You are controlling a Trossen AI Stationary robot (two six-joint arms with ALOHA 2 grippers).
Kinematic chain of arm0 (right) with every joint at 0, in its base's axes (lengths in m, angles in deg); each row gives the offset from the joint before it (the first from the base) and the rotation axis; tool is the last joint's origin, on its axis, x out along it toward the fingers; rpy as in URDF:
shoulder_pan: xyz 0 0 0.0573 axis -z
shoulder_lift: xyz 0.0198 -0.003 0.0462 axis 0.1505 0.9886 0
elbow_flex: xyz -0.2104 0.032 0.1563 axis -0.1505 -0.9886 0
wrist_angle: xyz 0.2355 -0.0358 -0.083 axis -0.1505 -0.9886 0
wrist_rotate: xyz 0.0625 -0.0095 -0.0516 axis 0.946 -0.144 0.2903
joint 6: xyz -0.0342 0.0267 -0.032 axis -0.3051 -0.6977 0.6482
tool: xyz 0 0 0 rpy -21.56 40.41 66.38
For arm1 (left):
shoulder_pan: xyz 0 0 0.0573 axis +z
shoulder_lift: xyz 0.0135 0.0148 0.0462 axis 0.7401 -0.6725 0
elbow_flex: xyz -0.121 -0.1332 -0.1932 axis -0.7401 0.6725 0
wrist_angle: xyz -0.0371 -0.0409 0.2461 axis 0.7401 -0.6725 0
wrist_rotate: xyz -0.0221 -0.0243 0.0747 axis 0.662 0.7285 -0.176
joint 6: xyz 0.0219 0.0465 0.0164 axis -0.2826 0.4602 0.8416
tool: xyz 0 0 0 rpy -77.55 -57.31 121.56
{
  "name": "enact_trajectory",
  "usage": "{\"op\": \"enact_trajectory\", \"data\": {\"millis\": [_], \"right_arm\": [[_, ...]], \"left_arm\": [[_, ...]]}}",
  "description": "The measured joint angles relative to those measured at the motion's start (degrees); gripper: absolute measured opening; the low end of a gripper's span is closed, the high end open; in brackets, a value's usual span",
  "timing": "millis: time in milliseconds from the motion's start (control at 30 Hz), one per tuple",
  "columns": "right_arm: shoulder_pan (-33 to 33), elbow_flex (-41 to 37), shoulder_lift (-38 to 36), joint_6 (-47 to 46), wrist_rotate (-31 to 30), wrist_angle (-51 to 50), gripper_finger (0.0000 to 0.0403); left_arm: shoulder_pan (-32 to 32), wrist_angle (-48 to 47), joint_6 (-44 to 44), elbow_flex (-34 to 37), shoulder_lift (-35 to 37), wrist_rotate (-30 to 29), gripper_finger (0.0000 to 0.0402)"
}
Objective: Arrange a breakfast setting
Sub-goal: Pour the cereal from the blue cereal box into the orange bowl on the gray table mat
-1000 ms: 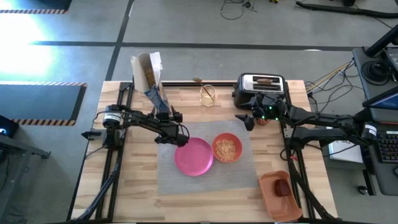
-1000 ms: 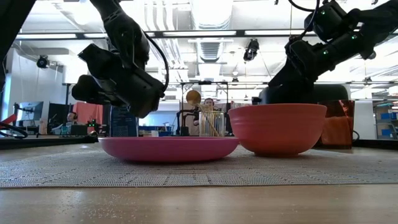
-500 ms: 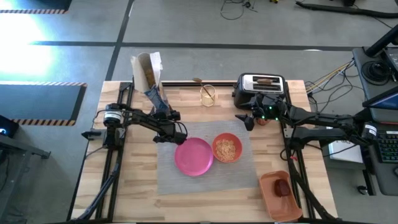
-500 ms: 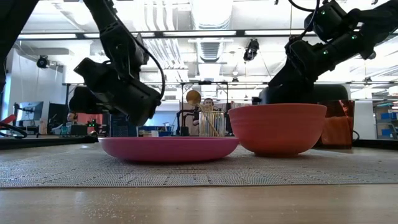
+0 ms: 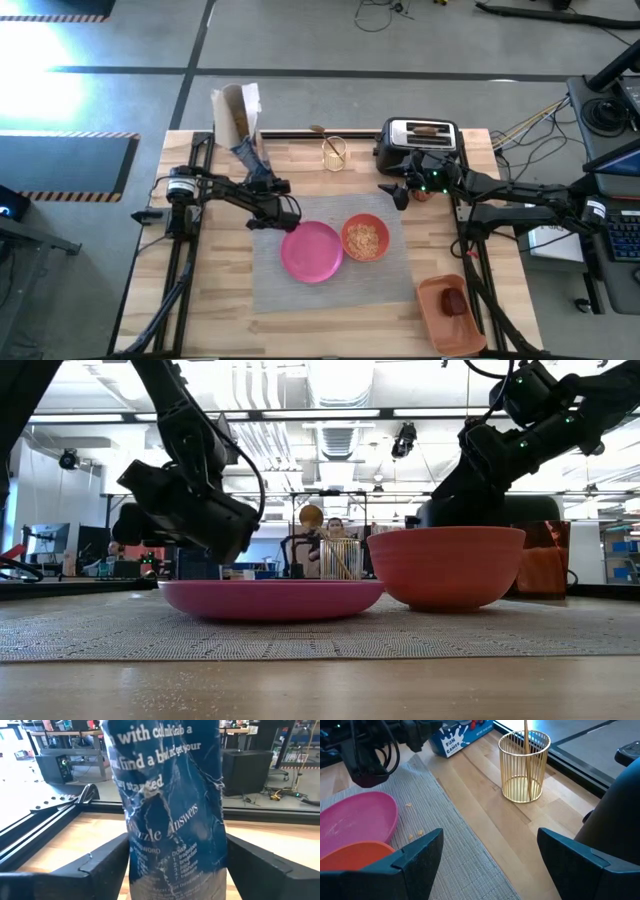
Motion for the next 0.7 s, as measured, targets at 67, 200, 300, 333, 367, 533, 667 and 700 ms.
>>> {"op": "enact_trajectory", "data": {"millis": [67,200,300,333,367,533,667,700], "right_arm": [[0.0,0.0,0.0,0.0,0.0,0.0,0.0311],[0.0,0.0,0.0,0.0,0.0,0.0,0.0311],[0.0,0.0,0.0,0.0,0.0,0.0,0.0311],[0.0,0.0,0.0,0.0,0.0,0.0,0.0311],[0.0,0.0,0.0,0.0,0.0,0.0,0.0311],[0.0,0.0,0.0,0.0,0.0,0.0,0.0311],[0.0,0.0,0.0,0.0,0.0,0.0,0.0311],[0.0,0.0,0.0,0.0,0.0,0.0,0.0311]], "left_arm": [[0.1,1.4,1.6,0.0,0.0,-0.2,0.0276],[0.2,3.7,5.5,0.0,0.0,-0.5,0.0257],[0.2,4.1,6.5,0.0,0.0,-0.5,0.0245],[0.2,4.1,6.6,0.0,0.0,-0.4,0.0241],[0.2,4.2,6.7,0.0,0.0,-0.4,0.0238],[0.2,3.3,6.7,-0.1,0.1,0.6,0.0231],[0.2,-1.3,2.9,-0.2,0.1,2.9,0.0229],[0.1,-3.2,1.2,-0.2,0.1,3.6,0.0229]]}}
